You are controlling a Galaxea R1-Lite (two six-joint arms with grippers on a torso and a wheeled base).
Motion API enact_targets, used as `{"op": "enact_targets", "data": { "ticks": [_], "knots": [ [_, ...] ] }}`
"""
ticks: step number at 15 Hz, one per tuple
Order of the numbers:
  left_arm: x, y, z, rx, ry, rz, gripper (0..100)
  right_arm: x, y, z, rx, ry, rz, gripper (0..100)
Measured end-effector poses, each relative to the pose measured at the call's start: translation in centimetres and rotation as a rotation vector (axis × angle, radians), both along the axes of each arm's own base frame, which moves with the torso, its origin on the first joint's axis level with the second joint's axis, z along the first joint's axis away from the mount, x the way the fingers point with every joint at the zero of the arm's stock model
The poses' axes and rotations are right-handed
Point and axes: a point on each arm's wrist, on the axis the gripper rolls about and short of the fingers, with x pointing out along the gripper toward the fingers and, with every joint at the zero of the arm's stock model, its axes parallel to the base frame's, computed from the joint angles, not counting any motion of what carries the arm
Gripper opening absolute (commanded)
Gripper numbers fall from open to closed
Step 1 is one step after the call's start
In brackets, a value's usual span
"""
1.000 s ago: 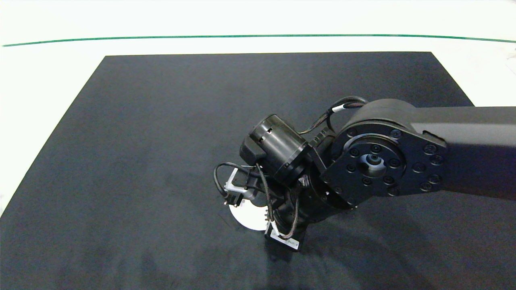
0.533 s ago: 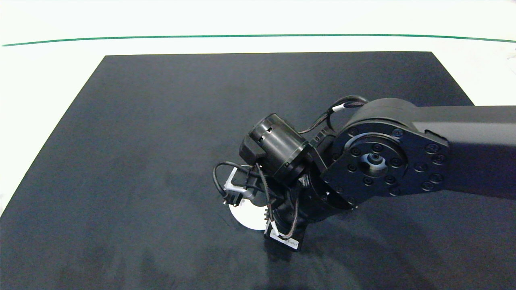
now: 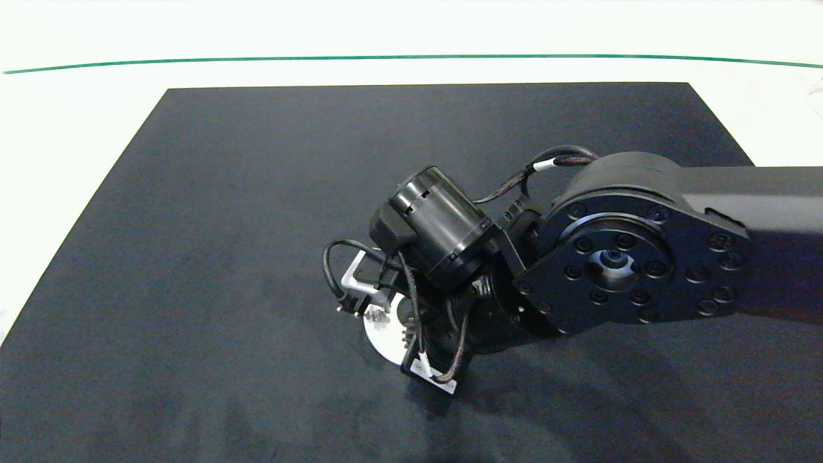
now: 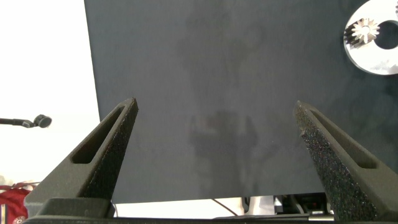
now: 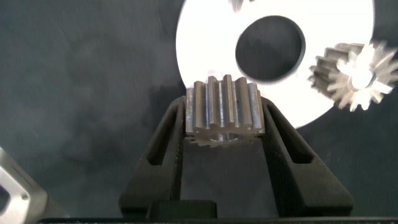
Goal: Remove an incorrectly installed larger gear and replace it with the correct smaller gear
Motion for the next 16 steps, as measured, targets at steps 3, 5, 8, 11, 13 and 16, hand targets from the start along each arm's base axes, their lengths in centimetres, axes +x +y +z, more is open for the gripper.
{"op": "enact_targets", "data": {
  "ticks": [3,5,8,11,13,16],
  "knots": [
    [0.0,0.0,0.0,0.0,0.0,0.0,100,-0.17,0.11,-0.27,-0.009,0.006,0.003,31],
    [0.0,0.0,0.0,0.0,0.0,0.001,100,-0.19,0.07,-0.43,-0.014,0.009,0.002,31],
    [0.0,0.0,0.01,0.0,-0.001,0.0,100,-0.37,-0.09,-0.3,-0.015,0.009,0.004,31],
    [-0.02,0.0,0.01,0.0,-0.001,0.0,100,-0.54,-0.4,-0.2,-0.018,0.011,0.002,31],
    [-0.02,0.0,0.0,0.0,0.0,0.0,100,-0.6,-0.52,-0.48,-0.028,0.017,0.002,31],
    [-0.02,0.0,0.0,0.0,0.0,0.0,100,-0.36,-0.34,-0.86,-0.036,0.014,-0.005,31]
  ]
}}
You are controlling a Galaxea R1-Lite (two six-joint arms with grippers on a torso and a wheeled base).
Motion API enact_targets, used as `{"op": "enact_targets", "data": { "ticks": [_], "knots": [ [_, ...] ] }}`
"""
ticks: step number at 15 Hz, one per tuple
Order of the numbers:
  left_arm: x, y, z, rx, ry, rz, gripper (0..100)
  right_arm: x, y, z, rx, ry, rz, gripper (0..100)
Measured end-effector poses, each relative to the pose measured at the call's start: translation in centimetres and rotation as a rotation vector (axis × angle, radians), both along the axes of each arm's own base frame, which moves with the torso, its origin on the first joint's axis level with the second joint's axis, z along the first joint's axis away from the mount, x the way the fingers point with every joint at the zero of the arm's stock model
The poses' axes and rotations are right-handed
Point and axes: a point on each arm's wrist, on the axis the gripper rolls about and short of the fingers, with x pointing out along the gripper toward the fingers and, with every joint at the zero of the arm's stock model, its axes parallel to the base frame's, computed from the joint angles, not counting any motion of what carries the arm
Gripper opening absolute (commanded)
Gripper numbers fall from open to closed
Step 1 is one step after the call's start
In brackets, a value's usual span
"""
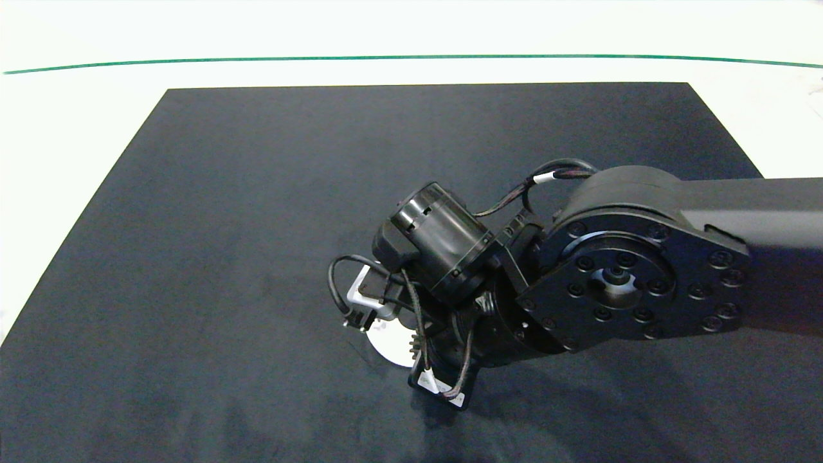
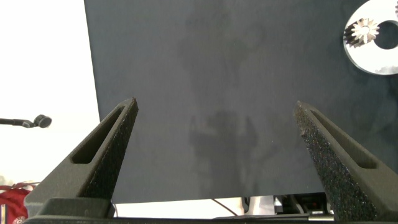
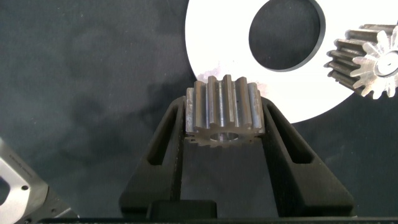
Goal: Remove an incorrectly installed larger gear and replace it with the correct smaller gear
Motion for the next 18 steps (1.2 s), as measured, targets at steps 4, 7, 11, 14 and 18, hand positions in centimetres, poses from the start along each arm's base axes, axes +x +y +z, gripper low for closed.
{"op": "enact_targets", "data": {
  "ticks": [4,7,11,14,18],
  "knots": [
    [0.0,0.0,-0.1,0.007,0.004,-0.004,100,0.6,0.7,-0.4,0.007,-0.05,-0.027,31],
    [0.0,0.0,-0.2,0.007,0.006,-0.003,100,0.6,0.8,-0.7,0.003,-0.047,-0.027,31],
    [0.0,0.0,-0.2,0.007,0.007,-0.003,100,0.2,0.2,-0.3,0.001,-0.049,-0.027,31],
    [0.0,0.0,-0.2,0.007,0.007,-0.004,100,-0.2,-0.4,-0.4,-0.012,-0.039,-0.028,31],
    [0.0,0.0,-0.2,0.007,0.007,-0.004,100,0.0,-0.5,-0.6,-0.006,-0.041,-0.034,31]
  ]
}}
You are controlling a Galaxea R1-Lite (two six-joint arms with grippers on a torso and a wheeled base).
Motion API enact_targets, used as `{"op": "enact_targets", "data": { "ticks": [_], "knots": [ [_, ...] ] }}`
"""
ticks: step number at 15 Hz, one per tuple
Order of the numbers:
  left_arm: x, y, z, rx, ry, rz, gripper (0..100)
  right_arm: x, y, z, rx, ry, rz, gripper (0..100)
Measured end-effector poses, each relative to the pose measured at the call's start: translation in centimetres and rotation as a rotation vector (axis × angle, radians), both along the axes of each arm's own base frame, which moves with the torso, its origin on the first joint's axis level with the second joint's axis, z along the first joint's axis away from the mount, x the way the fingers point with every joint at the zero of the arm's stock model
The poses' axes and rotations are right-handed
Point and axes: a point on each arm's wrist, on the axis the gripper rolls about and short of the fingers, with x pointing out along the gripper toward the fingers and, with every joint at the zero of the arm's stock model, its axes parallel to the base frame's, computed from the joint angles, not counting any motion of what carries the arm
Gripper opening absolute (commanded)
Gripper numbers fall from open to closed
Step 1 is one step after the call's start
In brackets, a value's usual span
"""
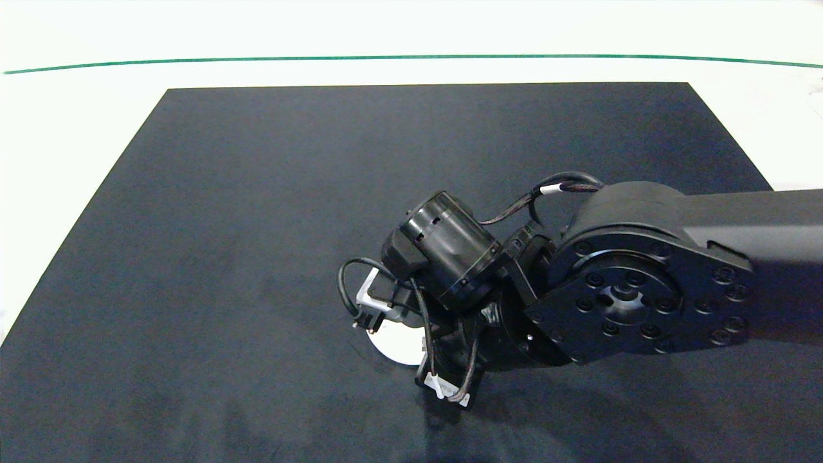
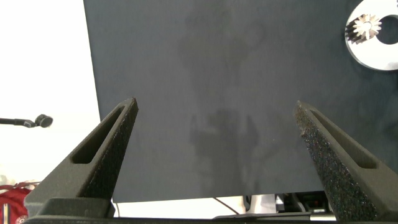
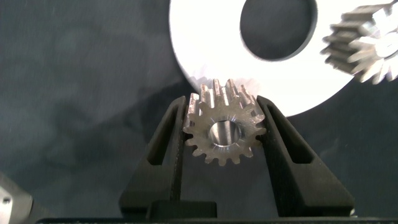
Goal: Remove an incorrectly installed larger gear and replace it with the correct smaller gear
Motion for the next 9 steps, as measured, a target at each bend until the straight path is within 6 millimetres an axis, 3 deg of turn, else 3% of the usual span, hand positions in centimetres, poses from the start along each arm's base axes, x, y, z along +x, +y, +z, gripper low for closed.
{"op": "enact_targets", "data": {
  "ticks": [9],
  "knots": [
    [-0.01,0.0,0.0,0.001,0.0,-0.002,100,0.7,-0.16,-0.72,0.006,-0.005,-0.017,31]
  ]
}}
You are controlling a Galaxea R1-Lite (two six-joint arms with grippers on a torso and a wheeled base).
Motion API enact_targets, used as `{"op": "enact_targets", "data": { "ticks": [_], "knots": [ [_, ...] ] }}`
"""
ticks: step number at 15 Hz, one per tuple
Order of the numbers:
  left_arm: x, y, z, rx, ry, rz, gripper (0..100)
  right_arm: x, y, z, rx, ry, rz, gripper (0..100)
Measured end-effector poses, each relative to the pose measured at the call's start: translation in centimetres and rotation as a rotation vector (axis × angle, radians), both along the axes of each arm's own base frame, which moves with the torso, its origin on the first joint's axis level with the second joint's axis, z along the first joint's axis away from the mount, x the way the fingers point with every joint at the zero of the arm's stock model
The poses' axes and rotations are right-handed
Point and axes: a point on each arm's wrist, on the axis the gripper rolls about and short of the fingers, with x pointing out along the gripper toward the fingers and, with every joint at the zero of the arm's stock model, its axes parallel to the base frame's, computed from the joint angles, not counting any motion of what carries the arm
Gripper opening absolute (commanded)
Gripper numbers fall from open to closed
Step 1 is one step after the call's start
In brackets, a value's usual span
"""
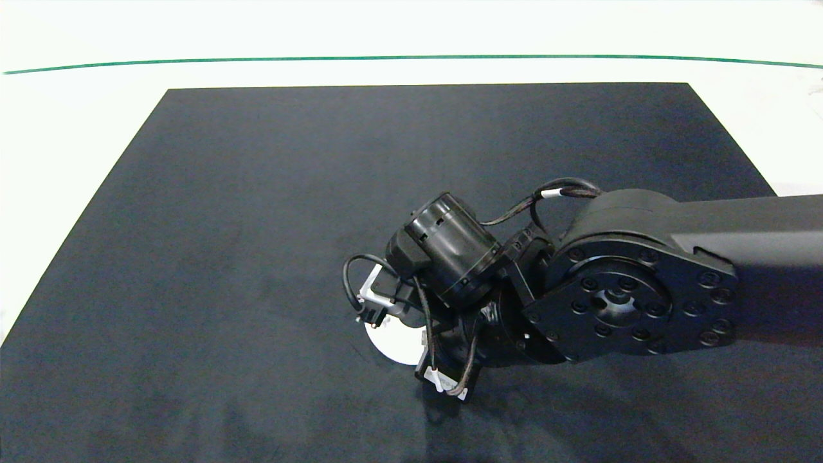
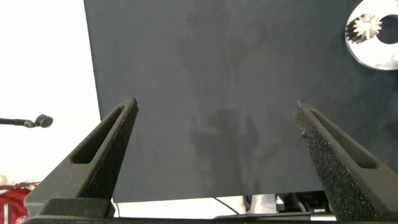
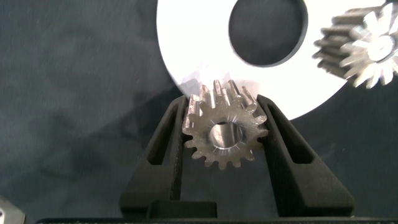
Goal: Remove an incorrectly installed larger gear and replace it with the correct smaller gear
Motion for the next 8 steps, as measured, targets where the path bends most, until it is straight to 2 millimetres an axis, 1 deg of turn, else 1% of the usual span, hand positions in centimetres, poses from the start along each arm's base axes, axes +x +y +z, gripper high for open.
{"op": "enact_targets", "data": {
  "ticks": [8],
  "knots": [
    [0.02,0.0,-0.03,0.005,0.002,-0.002,100,0.0,0.24,0.08,0.021,-0.009,0.005,31]
  ]
}}
